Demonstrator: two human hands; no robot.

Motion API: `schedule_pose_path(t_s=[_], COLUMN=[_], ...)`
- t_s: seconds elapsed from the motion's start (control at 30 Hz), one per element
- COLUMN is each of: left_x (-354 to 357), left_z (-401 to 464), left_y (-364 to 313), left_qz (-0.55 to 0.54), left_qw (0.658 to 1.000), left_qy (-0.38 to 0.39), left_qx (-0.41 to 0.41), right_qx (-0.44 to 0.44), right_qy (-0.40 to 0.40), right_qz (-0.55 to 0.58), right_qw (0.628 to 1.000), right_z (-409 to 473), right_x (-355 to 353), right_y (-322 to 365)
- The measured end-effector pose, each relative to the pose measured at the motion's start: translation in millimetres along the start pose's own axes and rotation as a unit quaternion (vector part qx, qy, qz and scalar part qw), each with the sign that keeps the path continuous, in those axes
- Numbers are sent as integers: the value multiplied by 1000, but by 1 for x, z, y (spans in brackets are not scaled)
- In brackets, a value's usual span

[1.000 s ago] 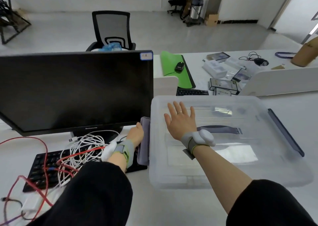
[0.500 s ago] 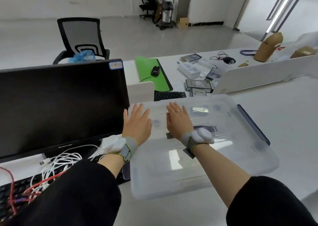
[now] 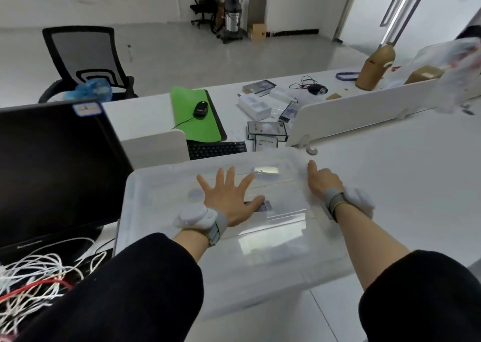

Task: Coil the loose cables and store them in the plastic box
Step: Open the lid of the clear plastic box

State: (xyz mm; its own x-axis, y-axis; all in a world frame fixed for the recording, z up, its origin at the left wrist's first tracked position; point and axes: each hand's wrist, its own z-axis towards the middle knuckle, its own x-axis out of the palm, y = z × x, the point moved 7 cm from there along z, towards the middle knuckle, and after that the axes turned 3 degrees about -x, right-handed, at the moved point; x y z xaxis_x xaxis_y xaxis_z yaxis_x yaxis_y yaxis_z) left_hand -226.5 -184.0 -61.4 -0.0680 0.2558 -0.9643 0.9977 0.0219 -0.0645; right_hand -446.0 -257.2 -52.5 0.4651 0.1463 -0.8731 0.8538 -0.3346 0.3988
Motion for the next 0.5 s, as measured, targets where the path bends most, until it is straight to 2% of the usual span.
schedule_pose_path(t_s=[0.23,0.33,0.5], left_x=[-1,3,1], left_z=[2,-2,-3], left_y=[-3,-3,-4], left_qz=[7,9,6], left_qw=[1000,1000,1000], left_qy=[-8,-10,-25], left_qx=[-14,-12,-13], right_qx=[-29,16,43], right_qy=[52,103,100], right_qz=[51,83,78], right_qw=[997,991,991], right_z=[14,17,30], right_x=[-2,12,17], right_y=[-6,-32,-48])
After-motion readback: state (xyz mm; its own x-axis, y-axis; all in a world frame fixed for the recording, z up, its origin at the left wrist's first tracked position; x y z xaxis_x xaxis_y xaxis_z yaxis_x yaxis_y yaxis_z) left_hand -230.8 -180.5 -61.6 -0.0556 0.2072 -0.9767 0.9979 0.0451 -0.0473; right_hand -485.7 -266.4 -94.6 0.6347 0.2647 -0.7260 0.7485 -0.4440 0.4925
